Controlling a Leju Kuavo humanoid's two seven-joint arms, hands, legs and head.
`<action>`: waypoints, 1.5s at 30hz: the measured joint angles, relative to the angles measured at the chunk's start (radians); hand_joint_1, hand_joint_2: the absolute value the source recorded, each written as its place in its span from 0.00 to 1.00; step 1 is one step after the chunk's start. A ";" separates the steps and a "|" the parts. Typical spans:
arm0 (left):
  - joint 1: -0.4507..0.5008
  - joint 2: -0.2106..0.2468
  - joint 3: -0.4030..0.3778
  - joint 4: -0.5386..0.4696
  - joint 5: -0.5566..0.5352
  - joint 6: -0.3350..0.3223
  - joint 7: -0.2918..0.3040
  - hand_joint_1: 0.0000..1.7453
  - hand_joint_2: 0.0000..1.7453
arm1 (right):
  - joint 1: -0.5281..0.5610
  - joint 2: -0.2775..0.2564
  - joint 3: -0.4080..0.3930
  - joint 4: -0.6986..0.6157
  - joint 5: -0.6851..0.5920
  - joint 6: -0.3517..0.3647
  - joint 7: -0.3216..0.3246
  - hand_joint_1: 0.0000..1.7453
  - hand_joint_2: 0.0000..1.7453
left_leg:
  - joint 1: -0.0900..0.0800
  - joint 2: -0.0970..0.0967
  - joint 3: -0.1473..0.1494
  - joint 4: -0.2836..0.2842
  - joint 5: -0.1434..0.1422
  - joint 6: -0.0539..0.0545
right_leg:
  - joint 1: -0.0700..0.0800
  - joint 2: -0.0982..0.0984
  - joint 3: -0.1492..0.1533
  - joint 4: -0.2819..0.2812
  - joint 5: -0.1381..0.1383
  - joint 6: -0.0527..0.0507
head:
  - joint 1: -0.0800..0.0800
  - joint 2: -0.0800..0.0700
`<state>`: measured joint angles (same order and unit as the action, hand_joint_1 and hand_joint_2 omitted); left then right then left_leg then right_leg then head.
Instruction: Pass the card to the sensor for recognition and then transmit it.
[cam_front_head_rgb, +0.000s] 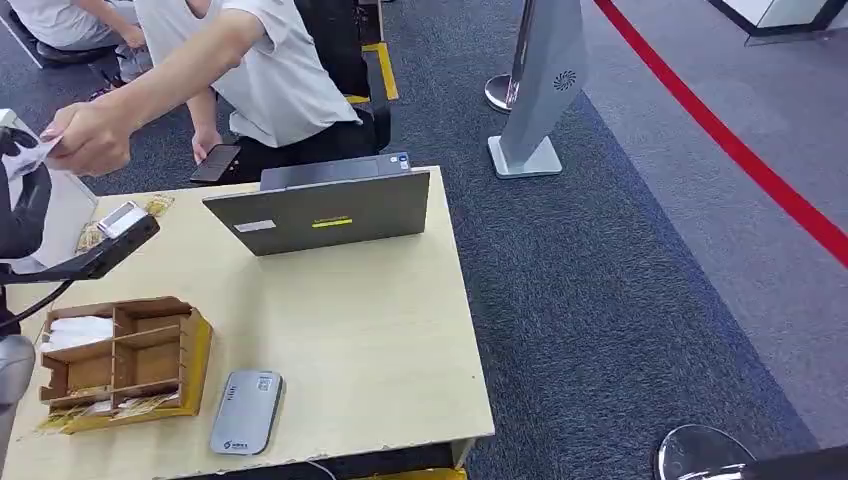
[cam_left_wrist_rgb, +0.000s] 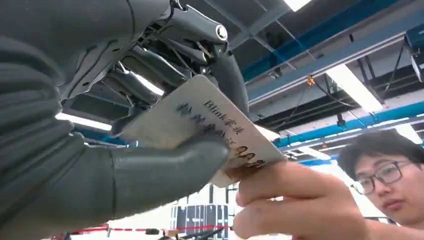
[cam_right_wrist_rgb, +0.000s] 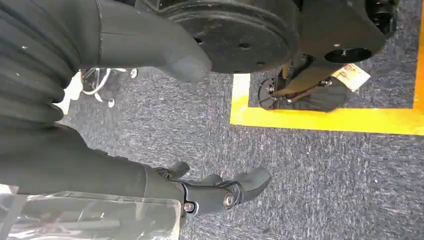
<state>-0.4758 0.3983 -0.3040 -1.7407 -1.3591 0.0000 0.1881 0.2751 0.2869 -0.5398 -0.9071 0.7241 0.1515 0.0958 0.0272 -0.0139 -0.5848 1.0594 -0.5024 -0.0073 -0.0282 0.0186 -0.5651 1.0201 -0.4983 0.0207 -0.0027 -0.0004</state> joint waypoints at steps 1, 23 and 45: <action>0.001 -0.001 -0.001 0.000 0.009 0.000 0.000 0.00 1.00 | 0.000 0.000 -0.002 0.000 0.005 0.005 0.000 0.00 1.00 | 0.000 0.000 0.000 0.000 0.000 0.000 | 0.000 0.000 0.000 0.000 0.000 0.000 | 0.000 0.000; 0.747 0.051 -0.029 -0.443 0.181 0.139 -0.048 0.00 1.00 | 0.104 0.016 -0.026 -0.166 -0.138 0.018 0.127 0.00 1.00 | -0.001 0.006 0.000 0.000 -0.007 0.001 | 0.000 0.005 -0.001 -0.001 -0.006 0.001 | 0.000 0.000; 0.926 0.022 0.002 -0.256 0.198 0.182 0.269 0.00 1.00 | 0.151 0.016 0.005 -0.296 -0.104 0.052 0.153 0.00 1.00 | -0.001 0.004 0.001 0.000 -0.007 0.002 | 0.000 0.003 0.001 -0.001 -0.005 0.001 | 0.000 0.000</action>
<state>0.4504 0.4203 -0.3017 -1.9966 -1.1616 0.1816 0.4574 0.4261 0.3025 -0.5344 -1.2032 0.6203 0.2037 0.2483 0.0266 -0.0101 -0.5842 1.0589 -0.5096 -0.0057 -0.0286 0.0215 -0.5643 1.0195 -0.5035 0.0215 -0.0027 -0.0004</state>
